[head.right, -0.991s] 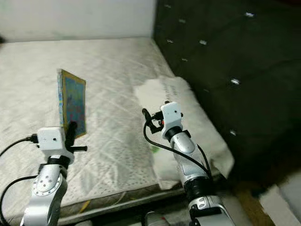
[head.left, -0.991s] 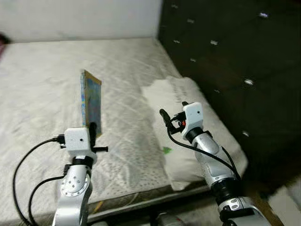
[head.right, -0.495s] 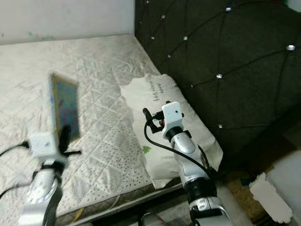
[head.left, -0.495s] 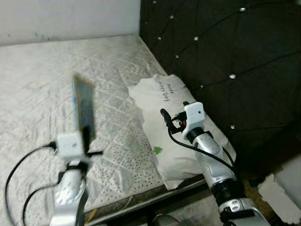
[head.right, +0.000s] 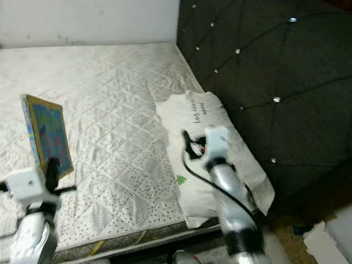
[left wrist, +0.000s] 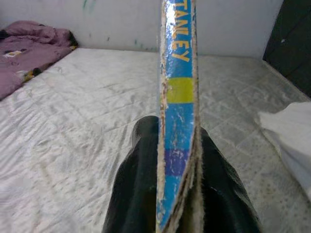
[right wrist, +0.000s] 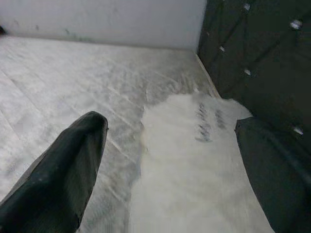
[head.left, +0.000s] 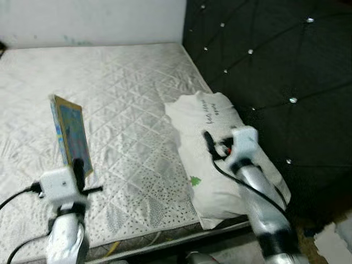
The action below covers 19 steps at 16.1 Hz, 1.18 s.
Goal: Clean up the room
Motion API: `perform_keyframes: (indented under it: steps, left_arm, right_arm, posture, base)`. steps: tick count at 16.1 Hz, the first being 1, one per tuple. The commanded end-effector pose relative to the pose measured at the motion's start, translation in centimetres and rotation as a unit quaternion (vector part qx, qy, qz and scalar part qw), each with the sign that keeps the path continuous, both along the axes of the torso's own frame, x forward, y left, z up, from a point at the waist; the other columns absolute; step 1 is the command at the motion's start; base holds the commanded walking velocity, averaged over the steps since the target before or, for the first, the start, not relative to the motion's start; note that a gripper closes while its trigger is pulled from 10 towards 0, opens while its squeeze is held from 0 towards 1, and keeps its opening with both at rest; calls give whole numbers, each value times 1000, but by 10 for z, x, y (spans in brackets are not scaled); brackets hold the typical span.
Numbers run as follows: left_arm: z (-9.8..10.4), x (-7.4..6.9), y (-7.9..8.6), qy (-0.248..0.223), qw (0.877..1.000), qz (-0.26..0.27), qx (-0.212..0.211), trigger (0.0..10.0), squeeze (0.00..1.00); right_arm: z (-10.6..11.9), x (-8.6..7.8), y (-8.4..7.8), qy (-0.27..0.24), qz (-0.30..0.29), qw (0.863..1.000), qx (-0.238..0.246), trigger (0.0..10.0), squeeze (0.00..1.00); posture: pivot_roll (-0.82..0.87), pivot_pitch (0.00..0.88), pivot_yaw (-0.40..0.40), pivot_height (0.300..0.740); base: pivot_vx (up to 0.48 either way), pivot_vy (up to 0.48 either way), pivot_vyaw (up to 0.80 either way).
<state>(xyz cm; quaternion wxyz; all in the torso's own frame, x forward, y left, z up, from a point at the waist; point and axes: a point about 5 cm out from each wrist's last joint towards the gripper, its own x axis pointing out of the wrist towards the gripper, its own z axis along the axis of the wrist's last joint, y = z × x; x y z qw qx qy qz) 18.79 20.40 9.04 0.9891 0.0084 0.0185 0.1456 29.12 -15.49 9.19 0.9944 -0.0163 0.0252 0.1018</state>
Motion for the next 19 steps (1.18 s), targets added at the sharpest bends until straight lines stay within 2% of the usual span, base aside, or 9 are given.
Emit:
perform_keyframes:
  steps: [1,3,9,14,19]
  left_arm:
    - [12,-6,1,-20,1000,0,9,10000,0]
    - [7,-13,-2,-11,1000,9,6,10000,0]
    - [14,-1,-8,-19,1000,-13,4,10000,0]
    - [18,6,-12,-25,999,-30,-1,10000,0]
    - [22,16,-23,-38,997,-63,-29,10000,0]
  right_arm:
    - [9,-5,-25,-6,-36,999,-10,10000,0]
    - [3,-17,-36,9,-50,999,-20,10000,0]
    - [10,-10,-16,16,-29,999,2,10000,0]
    - [10,-10,-16,25,-29,999,1,10000,0]
    - [14,-7,-14,21,-27,999,2,10000,0]
  posture:
    - [-12,26,-27,740]
    - [-20,36,-27,740]
    - [-12,44,-28,740]
    - [-21,56,-30,740]
    - [-31,64,-31,740]
  base:
    - [0,0,0]
    - [0,0,0]
    - [0,0,0]
    - [0,0,-743]
    - [0,0,-745]
